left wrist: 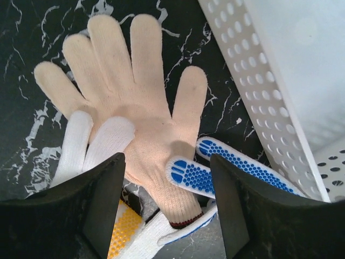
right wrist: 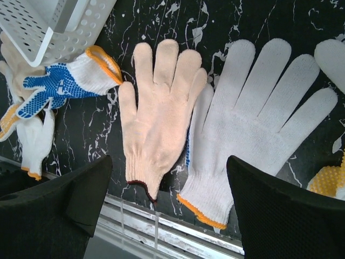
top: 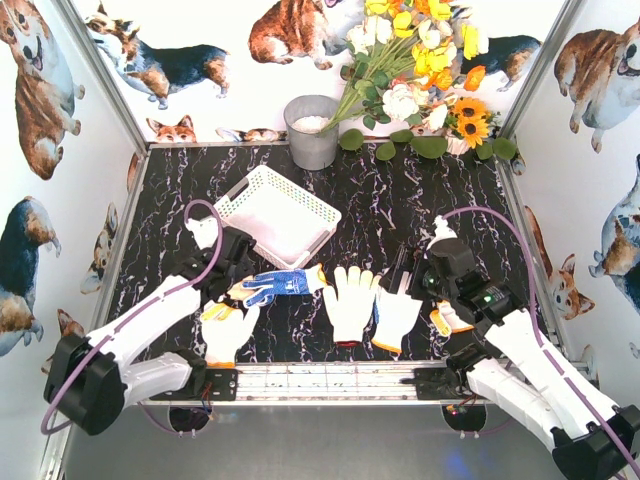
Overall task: Put the gloves into the storage basket
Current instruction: Move the glove to the center of the board, then pick up the glove from the center of the board.
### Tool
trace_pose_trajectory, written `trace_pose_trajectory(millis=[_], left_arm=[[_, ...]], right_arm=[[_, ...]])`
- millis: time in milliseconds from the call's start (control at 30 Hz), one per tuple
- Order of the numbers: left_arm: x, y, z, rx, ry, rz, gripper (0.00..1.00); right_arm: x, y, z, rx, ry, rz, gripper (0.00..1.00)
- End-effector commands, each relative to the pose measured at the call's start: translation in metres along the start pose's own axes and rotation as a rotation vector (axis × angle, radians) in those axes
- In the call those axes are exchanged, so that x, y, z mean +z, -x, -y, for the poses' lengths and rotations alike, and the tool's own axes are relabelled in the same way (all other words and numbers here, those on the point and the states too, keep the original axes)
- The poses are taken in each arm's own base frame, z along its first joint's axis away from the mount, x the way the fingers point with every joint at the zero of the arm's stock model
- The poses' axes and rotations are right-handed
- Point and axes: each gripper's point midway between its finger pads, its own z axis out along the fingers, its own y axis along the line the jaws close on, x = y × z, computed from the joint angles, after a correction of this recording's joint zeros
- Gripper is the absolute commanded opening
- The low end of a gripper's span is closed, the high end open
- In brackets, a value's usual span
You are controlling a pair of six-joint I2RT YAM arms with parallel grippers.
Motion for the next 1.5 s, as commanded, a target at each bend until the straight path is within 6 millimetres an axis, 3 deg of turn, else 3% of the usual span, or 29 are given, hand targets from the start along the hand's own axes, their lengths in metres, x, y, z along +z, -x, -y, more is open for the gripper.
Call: trace_pose_trajectory(millis=[0,233,533,967,1333,1467], left_arm=[[0.009,-0.010,-0.007,-0.110,0.064,-0.041,0.58],[0.019,-0.023,-0.028,-0.211,0.168,-0.070,0.53],[0.026,-0.035,-0.018,-0.361,0.096,-0.087,0.43],[0.037,-0.046,-0.021,-0.354,0.113,-0.112,0.39],[0.036,-0.035,-0.022,-0.320,0.124,-0.085,0.17],[0.032,-0.024,-0.016,-0.309,0.097,-0.061,0.02]], right_arm=[[-0.003,0.006,-0.008,0.009,0.040,0.027,0.89],[-0.003,0.002,-0.010,0.018,0.062,0.017,0.89],[0.002,-0.005,-0.010,0.026,0.075,-0.008,0.89],[0.004,-0.011,-0.010,0.026,0.086,-0.028,0.88],[0.007,-0.017,-0.009,0.033,0.092,-0.044,0.88],[0.006,-0.016,-0.010,0.034,0.097,-0.046,0.88]])
